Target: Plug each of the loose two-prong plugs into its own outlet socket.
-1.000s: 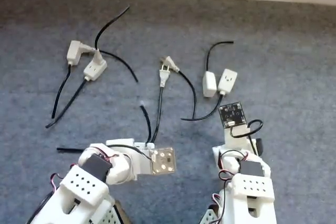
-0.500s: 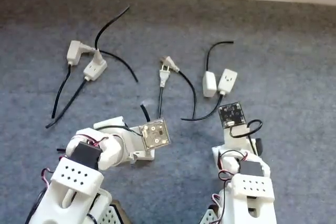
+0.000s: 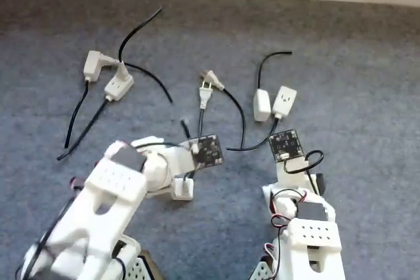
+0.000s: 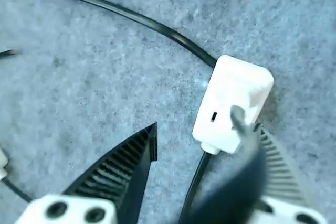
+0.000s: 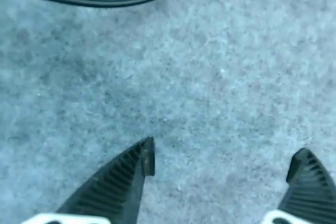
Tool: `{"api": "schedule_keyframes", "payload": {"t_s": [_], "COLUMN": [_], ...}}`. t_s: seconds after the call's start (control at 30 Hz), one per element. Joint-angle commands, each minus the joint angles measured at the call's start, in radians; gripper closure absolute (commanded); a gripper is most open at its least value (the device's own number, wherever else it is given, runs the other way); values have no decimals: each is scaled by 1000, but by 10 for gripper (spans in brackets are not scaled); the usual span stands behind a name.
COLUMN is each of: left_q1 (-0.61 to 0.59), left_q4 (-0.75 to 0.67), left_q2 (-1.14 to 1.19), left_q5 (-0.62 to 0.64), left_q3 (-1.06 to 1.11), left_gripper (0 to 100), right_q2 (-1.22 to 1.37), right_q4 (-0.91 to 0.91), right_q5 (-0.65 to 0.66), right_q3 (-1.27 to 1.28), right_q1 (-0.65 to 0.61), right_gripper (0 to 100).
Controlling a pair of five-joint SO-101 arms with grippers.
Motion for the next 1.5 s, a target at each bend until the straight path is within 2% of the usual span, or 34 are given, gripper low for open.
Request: {"api": "schedule_keyframes", "payload": {"t_s": [0.0,0.3,0.5,0.63,0.93,1.13,1.3,1.47], "left_q1": [10,45,41,-7,-271,-460,-624,-797], "left_q4": [-18,-133,-135,-129,55,68,71,74], "left_q2": [139,349,383,326,214,240,453,783], "left_q5": [5,5,-40,-44,-51,-92,-94,-37], "left_q3": [-108,-117,-125,-125,-348,-507,-685,-1027], "left_gripper": [715,726,910,956,958,958,958,958], "right_q2": [7,7,7,7,7,7,7,7], "right_q4": [-15,-15,-15,-15,-15,-15,-15,-15], "right_q5": [-2,-2,-2,-2,-2,-2,-2,-2], "right_q3": [1,2,2,2,2,2,2,2], "right_q1": [-15,-15,-15,-15,-15,-15,-15,-15], "right_gripper": [617,617,617,617,617,617,617,617]}}
